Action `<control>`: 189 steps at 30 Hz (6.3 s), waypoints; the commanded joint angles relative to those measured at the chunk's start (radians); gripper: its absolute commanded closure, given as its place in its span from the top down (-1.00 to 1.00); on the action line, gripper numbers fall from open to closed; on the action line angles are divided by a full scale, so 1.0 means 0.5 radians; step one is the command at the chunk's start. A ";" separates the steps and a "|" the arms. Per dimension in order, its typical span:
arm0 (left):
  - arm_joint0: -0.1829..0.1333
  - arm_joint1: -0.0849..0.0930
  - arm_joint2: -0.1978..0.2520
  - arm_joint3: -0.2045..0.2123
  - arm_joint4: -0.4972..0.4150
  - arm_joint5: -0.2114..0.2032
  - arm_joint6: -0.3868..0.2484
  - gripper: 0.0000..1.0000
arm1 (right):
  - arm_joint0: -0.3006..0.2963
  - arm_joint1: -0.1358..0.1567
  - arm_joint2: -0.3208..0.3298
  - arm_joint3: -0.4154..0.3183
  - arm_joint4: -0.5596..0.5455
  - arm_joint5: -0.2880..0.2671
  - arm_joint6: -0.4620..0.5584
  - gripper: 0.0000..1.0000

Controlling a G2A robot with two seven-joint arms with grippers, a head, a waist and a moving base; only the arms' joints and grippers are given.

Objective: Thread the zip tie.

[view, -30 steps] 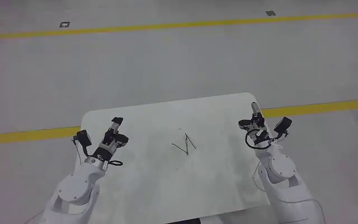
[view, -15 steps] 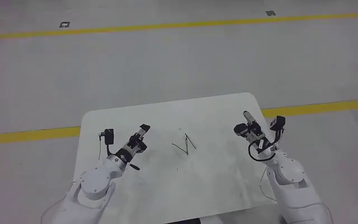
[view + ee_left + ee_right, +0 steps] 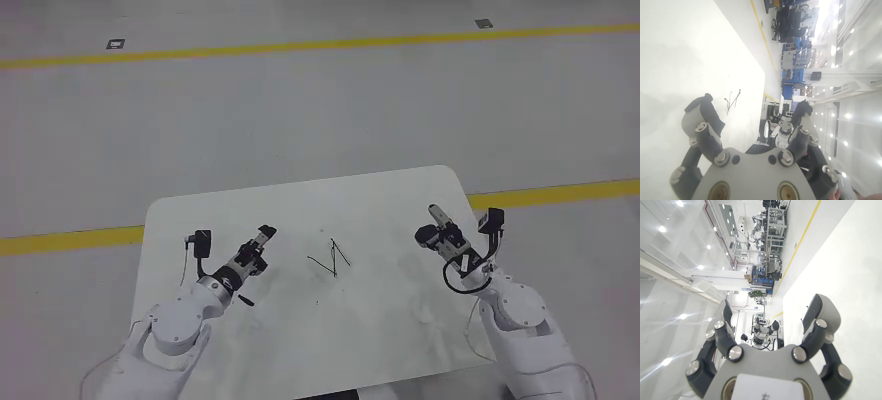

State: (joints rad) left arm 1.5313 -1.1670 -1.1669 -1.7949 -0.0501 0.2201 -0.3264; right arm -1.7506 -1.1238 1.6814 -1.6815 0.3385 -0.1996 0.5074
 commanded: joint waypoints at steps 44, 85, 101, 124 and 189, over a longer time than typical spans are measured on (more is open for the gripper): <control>-0.664 -0.291 1.075 0.467 0.277 0.240 0.480 1.00 | 0.085 -0.010 -0.015 0.133 0.096 0.085 -0.032 1.00; -1.070 -0.417 1.094 0.804 1.031 0.090 -0.354 1.00 | 0.085 -0.010 -0.015 0.133 0.096 0.085 -0.032 1.00; -1.079 -0.447 1.135 0.854 1.156 0.240 -0.431 -0.04 | 0.085 -0.010 -0.015 0.133 0.096 0.085 -0.032 1.00; -1.076 -0.657 1.101 1.087 1.723 0.240 -0.711 -0.60 | 0.085 -0.010 -0.015 0.133 0.096 0.085 -0.032 1.00; -1.041 -1.095 0.860 1.602 2.445 0.240 -0.899 -0.86 | 0.085 -0.010 -0.015 0.133 0.096 0.085 -0.032 1.00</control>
State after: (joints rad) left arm 1.0110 -1.7132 -0.7370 -0.9960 1.1724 0.3400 -0.7757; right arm -1.7081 -1.1287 1.6741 -1.6148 0.3864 -0.1572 0.4914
